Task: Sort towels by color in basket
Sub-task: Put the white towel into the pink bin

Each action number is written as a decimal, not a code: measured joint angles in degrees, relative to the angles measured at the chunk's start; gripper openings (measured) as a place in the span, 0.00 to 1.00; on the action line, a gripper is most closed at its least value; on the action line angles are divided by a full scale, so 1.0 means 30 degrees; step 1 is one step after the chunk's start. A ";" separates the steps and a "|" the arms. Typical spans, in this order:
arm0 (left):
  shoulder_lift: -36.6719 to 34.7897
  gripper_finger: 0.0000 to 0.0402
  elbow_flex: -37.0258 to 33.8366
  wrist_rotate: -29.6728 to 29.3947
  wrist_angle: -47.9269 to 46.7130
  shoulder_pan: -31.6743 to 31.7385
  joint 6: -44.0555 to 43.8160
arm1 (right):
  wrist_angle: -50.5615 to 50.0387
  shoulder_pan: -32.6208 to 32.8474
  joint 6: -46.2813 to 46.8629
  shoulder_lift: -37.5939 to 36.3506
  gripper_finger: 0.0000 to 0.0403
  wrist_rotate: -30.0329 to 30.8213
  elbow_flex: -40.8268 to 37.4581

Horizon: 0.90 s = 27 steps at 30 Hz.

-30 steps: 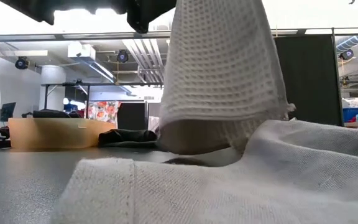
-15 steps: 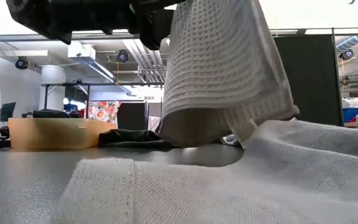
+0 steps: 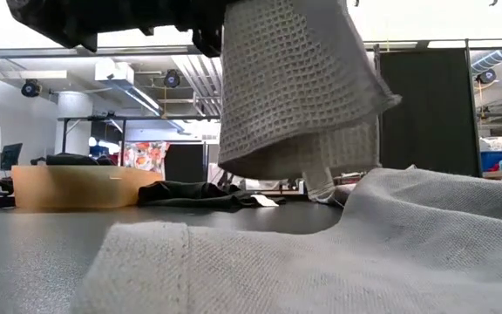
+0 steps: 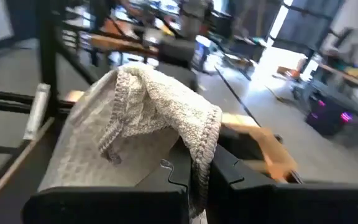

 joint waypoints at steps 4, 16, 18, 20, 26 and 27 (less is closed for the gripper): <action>-0.0823 0.01 -0.0076 0.0073 -0.0290 -0.0116 -0.0453 | -0.2104 0.0015 0.2716 -0.0767 0.03 0.2672 0.0132; -0.2564 0.01 -0.0091 -0.0006 -0.1256 -0.0294 -0.0646 | -0.9239 0.0029 0.8781 -0.1577 0.43 0.3501 0.0141; -0.2857 0.01 -0.0091 -0.0373 -0.1375 -0.0305 -0.1019 | -0.9595 0.0036 0.8946 -0.1559 0.51 0.3504 0.0141; -0.3261 0.01 -0.0091 -0.1510 -0.2302 -0.0326 -0.1431 | -0.9447 0.0091 0.9021 -0.1573 0.57 0.3503 0.0141; -0.4339 0.01 -0.0098 -0.7463 -0.6703 -0.0301 -0.2568 | -0.9131 0.0516 0.9150 -0.1733 0.65 0.3670 0.0287; -0.4469 0.01 -0.0098 -0.8050 -0.7170 -0.0304 -0.2649 | -0.9138 0.0588 0.9156 -0.1711 0.65 0.3664 0.0295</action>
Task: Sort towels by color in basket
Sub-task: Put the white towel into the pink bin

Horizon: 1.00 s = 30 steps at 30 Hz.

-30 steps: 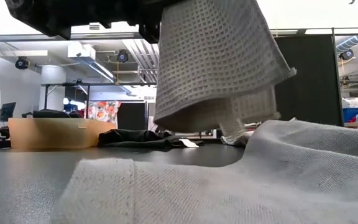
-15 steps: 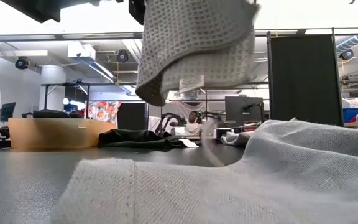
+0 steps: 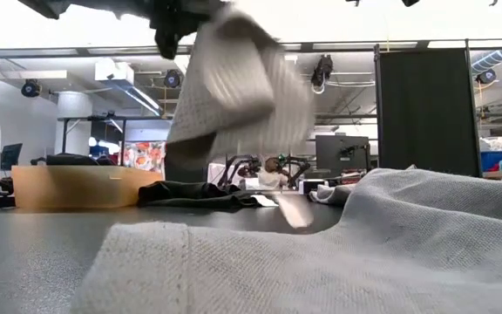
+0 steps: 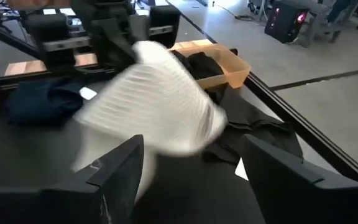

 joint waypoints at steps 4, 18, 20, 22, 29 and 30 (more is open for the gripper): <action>-0.0159 0.01 0.0000 -0.0359 -0.0389 -0.0015 -0.0020 | 0.0196 0.0199 -0.0279 0.0100 0.63 0.0000 -0.0006; 0.0844 0.00 0.0204 0.0913 0.1964 -0.0029 0.0307 | 0.4424 -0.0504 -0.5264 0.4053 0.75 -0.0590 0.1141; 0.0986 0.00 0.0204 0.0976 0.2501 -0.0051 0.0437 | 0.4405 -0.0783 -0.5180 0.4650 0.78 -0.0642 0.1521; 0.1148 0.00 0.0204 0.1432 0.3007 -0.0051 0.0675 | 0.4355 -0.1074 -0.5149 0.5212 0.81 -0.1085 0.1893; 0.1631 0.00 0.0204 0.3125 0.4662 -0.0056 0.1077 | 0.4311 -0.2015 -0.5182 0.6682 0.80 -0.2873 0.3010; 0.1641 0.00 0.0204 0.3298 0.4702 -0.0056 0.1084 | 0.4309 -0.2118 -0.5142 0.6759 0.79 -0.3184 0.3077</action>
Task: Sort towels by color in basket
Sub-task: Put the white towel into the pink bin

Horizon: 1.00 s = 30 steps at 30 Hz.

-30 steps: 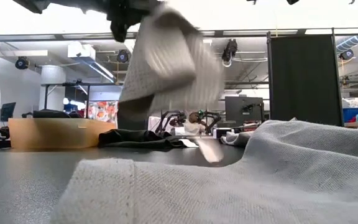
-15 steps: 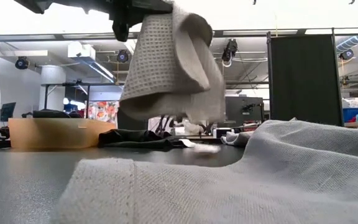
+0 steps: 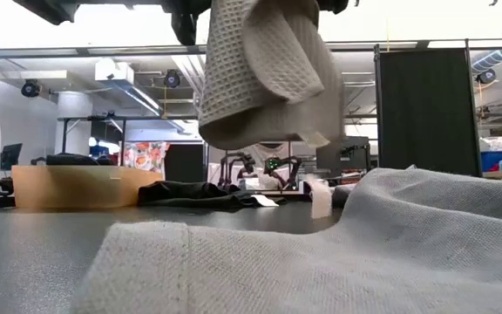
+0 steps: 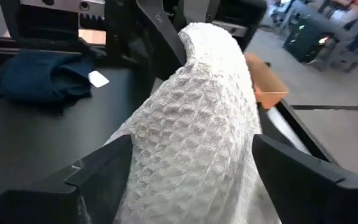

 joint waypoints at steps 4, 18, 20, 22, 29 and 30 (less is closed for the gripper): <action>0.0000 0.00 0.0000 0.0073 0.0147 -0.0002 0.0003 | 0.0001 -0.0223 0.0117 0.0154 0.67 -0.0389 0.0134; 0.0000 0.27 0.0007 0.0123 -0.0265 -0.0002 -0.0091 | -0.0203 -0.0277 -0.0503 -0.0028 0.04 -0.0500 0.0132; 0.0000 0.37 0.0007 -0.0047 -0.0484 -0.0002 -0.0210 | -0.0221 -0.0277 -0.0459 -0.0035 0.04 -0.0503 0.0131; 0.0000 0.46 0.0007 -0.0545 -0.0490 -0.0002 -0.0374 | -0.0249 -0.0277 -0.0229 -0.0099 0.04 -0.0503 0.0134; -0.0510 0.67 0.0007 -0.0691 -0.2332 -0.0002 -0.0222 | -0.3207 -0.0277 0.1044 -0.1065 0.03 -0.0364 0.0800; -0.0617 0.68 0.0007 -0.0756 -0.2648 -0.0002 -0.0223 | -0.3643 -0.0272 0.1276 -0.1267 0.03 -0.0366 0.0952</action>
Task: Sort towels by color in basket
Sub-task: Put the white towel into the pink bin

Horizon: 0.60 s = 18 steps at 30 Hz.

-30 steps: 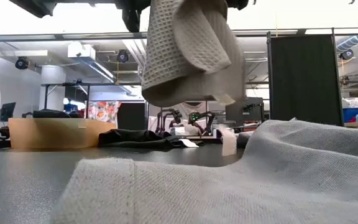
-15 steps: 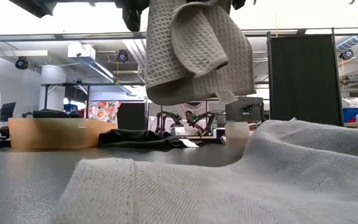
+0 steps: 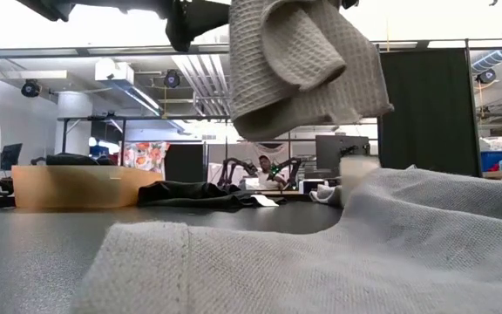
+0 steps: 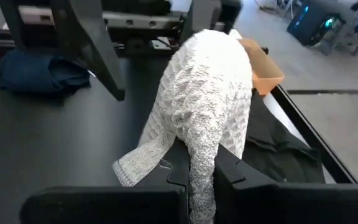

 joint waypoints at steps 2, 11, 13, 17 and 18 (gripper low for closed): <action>-0.0224 0.70 0.0000 -0.0152 -0.0683 0.0000 -0.0015 | -0.0786 0.0055 0.0298 -0.0373 0.03 0.0026 0.0260; -0.1408 0.70 0.0000 -0.0502 -0.3613 -0.0225 -0.0608 | -0.4257 0.0862 0.2417 -0.1931 0.03 0.0024 0.1073; -0.1834 0.70 0.0000 -0.0493 -0.4163 -0.0329 -0.0755 | -0.5201 0.1253 0.3166 -0.2208 0.03 -0.0043 0.1124; -0.2470 0.70 0.0000 -0.0495 -0.4753 -0.0445 -0.0787 | -0.6088 0.2048 0.4146 -0.2879 0.03 -0.1629 0.1142; -0.2630 0.70 0.0000 -0.0495 -0.4833 -0.0459 -0.0787 | -0.6113 0.2245 0.4292 -0.3031 0.03 -0.2182 0.1142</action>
